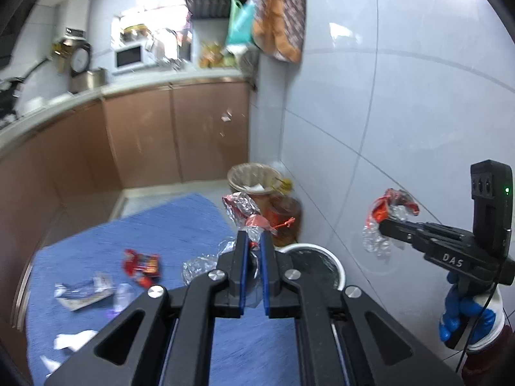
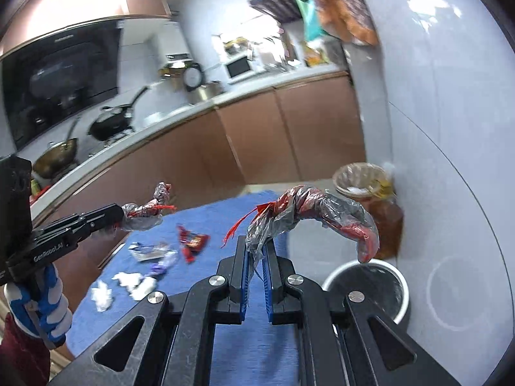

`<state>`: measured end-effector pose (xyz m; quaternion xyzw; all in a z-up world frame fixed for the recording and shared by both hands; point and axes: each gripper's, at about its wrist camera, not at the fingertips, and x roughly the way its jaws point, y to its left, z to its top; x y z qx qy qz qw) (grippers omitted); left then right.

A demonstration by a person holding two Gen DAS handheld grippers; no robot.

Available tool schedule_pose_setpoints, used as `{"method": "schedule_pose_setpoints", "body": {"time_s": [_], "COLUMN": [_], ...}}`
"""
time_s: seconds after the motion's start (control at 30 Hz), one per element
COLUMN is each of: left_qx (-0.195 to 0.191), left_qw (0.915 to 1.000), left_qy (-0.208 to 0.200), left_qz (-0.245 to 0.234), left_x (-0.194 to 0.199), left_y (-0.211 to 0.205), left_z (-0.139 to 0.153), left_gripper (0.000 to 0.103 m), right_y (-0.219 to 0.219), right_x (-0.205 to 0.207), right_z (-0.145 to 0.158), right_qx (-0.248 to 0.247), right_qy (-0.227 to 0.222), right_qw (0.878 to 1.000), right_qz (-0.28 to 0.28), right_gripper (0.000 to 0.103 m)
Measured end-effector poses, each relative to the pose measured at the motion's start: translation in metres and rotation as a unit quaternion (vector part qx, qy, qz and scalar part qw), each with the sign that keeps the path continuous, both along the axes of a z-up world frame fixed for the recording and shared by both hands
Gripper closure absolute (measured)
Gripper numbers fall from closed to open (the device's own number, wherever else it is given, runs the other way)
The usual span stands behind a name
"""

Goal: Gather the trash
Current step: 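Carry both wrappers to the floor bin and open both tools over it, then move both tools back over the trash on the towel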

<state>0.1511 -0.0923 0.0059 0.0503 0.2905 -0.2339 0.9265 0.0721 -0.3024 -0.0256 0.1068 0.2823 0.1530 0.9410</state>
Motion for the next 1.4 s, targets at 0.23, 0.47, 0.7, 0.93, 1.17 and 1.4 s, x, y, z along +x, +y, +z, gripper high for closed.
{"method": "schedule_pose_setpoints", "body": {"time_s": [0.23, 0.47, 0.7, 0.93, 1.17, 1.4], "left_qx": [0.003, 0.009, 0.003, 0.002, -0.017, -0.032], "left_qw": [0.9963, 0.9882, 0.9783, 0.9696, 0.9601, 0.9578], "left_qy": [0.076, 0.137, 0.197, 0.235, 0.271, 0.277], "left_qz": [-0.041, -0.068, -0.065, -0.068, -0.066, -0.069], "left_x": [0.061, 0.116, 0.164, 0.184, 0.194, 0.196], "left_y": [-0.061, -0.12, -0.161, -0.184, -0.191, -0.193], "left_z": [-0.057, -0.111, -0.166, -0.201, -0.223, -0.223], "left_gripper": [0.096, 0.096, 0.096, 0.094, 0.092, 0.091], "right_y": [-0.034, -0.059, -0.088, -0.104, -0.111, -0.118], "right_x": [0.045, 0.094, 0.129, 0.144, 0.149, 0.144], "right_z": [-0.051, -0.116, -0.179, -0.219, -0.239, -0.234], "right_qx": [-0.001, 0.002, 0.002, -0.003, -0.01, -0.017], "right_qy": [0.054, 0.119, 0.184, 0.225, 0.246, 0.243], "right_qw": [0.998, 0.991, 0.978, 0.968, 0.962, 0.96], "right_qz": [-0.038, -0.065, -0.096, -0.109, -0.122, -0.141], "right_gripper": [0.095, 0.094, 0.092, 0.092, 0.077, 0.062]}}
